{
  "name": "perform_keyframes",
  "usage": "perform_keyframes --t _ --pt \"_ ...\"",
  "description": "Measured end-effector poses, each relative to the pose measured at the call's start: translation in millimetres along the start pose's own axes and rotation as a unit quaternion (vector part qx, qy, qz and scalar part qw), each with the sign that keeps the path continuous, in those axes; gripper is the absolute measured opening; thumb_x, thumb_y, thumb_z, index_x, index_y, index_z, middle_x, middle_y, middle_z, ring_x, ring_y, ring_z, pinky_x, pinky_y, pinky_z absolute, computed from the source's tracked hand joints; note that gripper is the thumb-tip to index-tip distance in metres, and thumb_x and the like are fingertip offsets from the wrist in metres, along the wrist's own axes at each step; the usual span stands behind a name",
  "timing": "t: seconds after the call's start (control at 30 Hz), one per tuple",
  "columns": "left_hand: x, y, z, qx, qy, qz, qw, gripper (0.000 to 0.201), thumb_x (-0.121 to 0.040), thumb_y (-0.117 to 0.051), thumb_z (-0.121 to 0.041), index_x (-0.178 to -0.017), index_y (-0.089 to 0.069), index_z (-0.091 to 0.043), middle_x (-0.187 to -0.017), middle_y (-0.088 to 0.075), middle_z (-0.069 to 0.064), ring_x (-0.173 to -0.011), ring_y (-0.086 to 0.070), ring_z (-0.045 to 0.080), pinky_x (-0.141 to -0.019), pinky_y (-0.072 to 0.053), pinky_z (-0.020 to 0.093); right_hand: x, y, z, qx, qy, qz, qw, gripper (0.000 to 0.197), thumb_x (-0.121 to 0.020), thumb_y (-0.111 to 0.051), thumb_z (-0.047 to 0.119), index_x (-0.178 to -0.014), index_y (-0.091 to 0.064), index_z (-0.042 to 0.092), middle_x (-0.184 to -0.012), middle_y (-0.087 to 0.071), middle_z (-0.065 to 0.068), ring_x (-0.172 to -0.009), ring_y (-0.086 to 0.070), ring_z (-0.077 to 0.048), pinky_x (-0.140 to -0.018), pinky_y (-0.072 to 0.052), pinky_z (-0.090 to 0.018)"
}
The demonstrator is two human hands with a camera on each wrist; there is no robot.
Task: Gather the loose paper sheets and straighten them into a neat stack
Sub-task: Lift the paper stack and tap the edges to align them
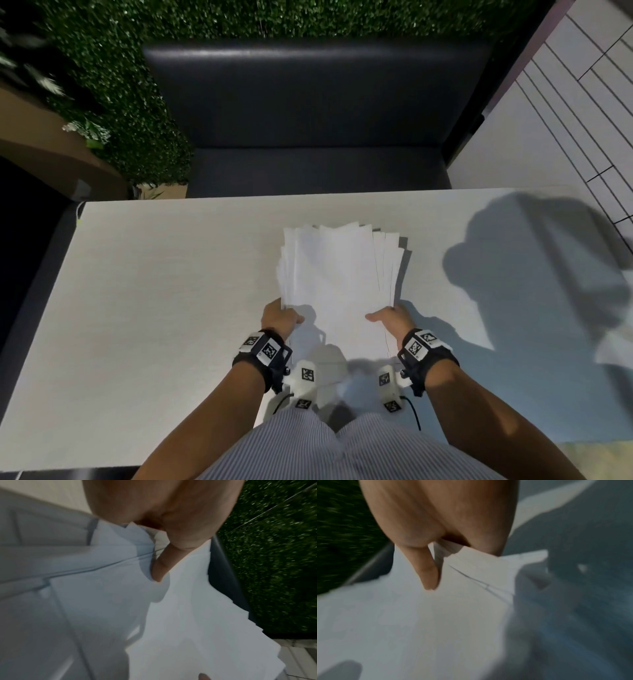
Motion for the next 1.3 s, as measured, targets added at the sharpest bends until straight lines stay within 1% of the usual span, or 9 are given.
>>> perform_keyframes --t 0.17,0.23,0.3,0.47,0.57,0.73,0.87,1.13,1.3 --pt "31 31 -88 0.136 -0.168 -0.034 0.976 0.033 -0.074 -0.076 0.006 -0.102 -0.070 -0.010 -0.099 -0.073 0.007 -0.091 -0.068 0.026 -0.088 -0.056 0.038 43 28 79 -0.158 0.184 -0.048 0.969 0.025 -0.077 -0.076 -0.005 -0.094 -0.069 0.013 -0.090 -0.072 0.001 -0.083 -0.069 -0.016 -0.076 -0.054 -0.020" --pt "46 42 -120 0.179 -0.205 -0.027 0.962 0.036 -0.071 -0.080 0.004 -0.103 -0.068 -0.008 -0.096 -0.072 0.005 -0.084 -0.067 0.020 -0.085 -0.058 0.038 67 43 109 -0.223 0.243 -0.078 0.941 0.028 -0.078 -0.076 -0.005 -0.096 -0.065 0.013 -0.085 -0.068 0.007 -0.075 -0.064 -0.003 -0.060 -0.050 -0.007" --pt "58 49 -137 0.205 -0.226 -0.012 0.952 0.037 -0.070 -0.079 0.007 -0.102 -0.068 -0.007 -0.094 -0.074 0.003 -0.081 -0.070 0.018 -0.080 -0.060 0.034 79 51 123 -0.266 0.276 -0.083 0.920 0.036 -0.077 -0.077 -0.002 -0.104 -0.058 0.011 -0.089 -0.064 0.009 -0.078 -0.060 0.000 -0.061 -0.048 -0.013" --pt "66 43 -139 0.213 -0.225 0.013 0.951 0.042 -0.071 -0.074 0.014 -0.095 -0.068 -0.020 -0.095 -0.074 -0.004 -0.083 -0.070 0.008 -0.072 -0.057 0.024 74 47 125 -0.255 0.248 -0.079 0.931 0.033 -0.073 -0.079 0.002 -0.092 -0.054 0.012 -0.089 -0.060 0.003 -0.084 -0.059 -0.015 -0.076 -0.046 -0.030" --pt "63 39 -131 0.210 -0.210 0.004 0.955 0.033 -0.073 -0.075 0.012 -0.090 -0.069 -0.016 -0.093 -0.073 0.002 -0.084 -0.069 0.019 -0.070 -0.054 0.025 71 39 125 -0.215 0.245 -0.076 0.942 0.026 -0.072 -0.080 0.000 -0.092 -0.063 0.002 -0.089 -0.069 -0.006 -0.088 -0.067 -0.027 -0.078 -0.048 -0.030" --pt "55 47 -125 0.208 -0.195 -0.006 0.958 0.031 -0.069 -0.073 0.015 -0.088 -0.069 -0.009 -0.091 -0.073 0.011 -0.083 -0.069 0.026 -0.075 -0.055 0.032 69 40 118 -0.250 0.235 -0.085 0.936 0.039 -0.069 -0.080 -0.001 -0.105 -0.065 0.001 -0.096 -0.072 -0.007 -0.087 -0.069 -0.023 -0.076 -0.053 -0.028" --pt "55 43 -119 0.189 -0.185 0.005 0.964 0.050 -0.066 -0.069 0.019 -0.110 -0.065 -0.002 -0.103 -0.073 0.013 -0.096 -0.069 0.031 -0.083 -0.056 0.039 64 30 105 -0.228 0.206 -0.067 0.949 0.057 -0.060 -0.080 0.008 -0.112 -0.059 -0.004 -0.107 -0.069 -0.016 -0.100 -0.067 -0.033 -0.085 -0.052 -0.036" --pt "65 40 -132 0.112 -0.249 0.025 0.962 0.050 -0.067 -0.073 0.018 -0.114 -0.062 0.005 -0.090 -0.068 0.011 -0.084 -0.069 0.026 -0.064 -0.055 0.026 75 39 106 -0.225 0.206 -0.070 0.950 0.032 -0.072 -0.068 -0.008 -0.095 -0.053 0.008 -0.093 -0.061 -0.005 -0.085 -0.059 -0.024 -0.067 -0.044 -0.029" --pt "80 48 -145 0.149 -0.304 0.016 0.941 0.057 -0.066 -0.074 0.017 -0.116 -0.059 -0.005 -0.106 -0.069 0.007 -0.096 -0.067 0.017 -0.080 -0.058 0.032 83 48 109 -0.246 0.229 -0.092 0.937 0.030 -0.074 -0.064 -0.012 -0.102 -0.060 -0.001 -0.085 -0.064 -0.006 -0.076 -0.061 -0.023 -0.057 -0.045 -0.024"
Point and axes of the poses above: each hand's wrist, its own x-axis away from the middle knuckle, its own y-axis out of the back of the hand, z = x × y, the point moved 9 cm from there along -x, towards the middle knuckle
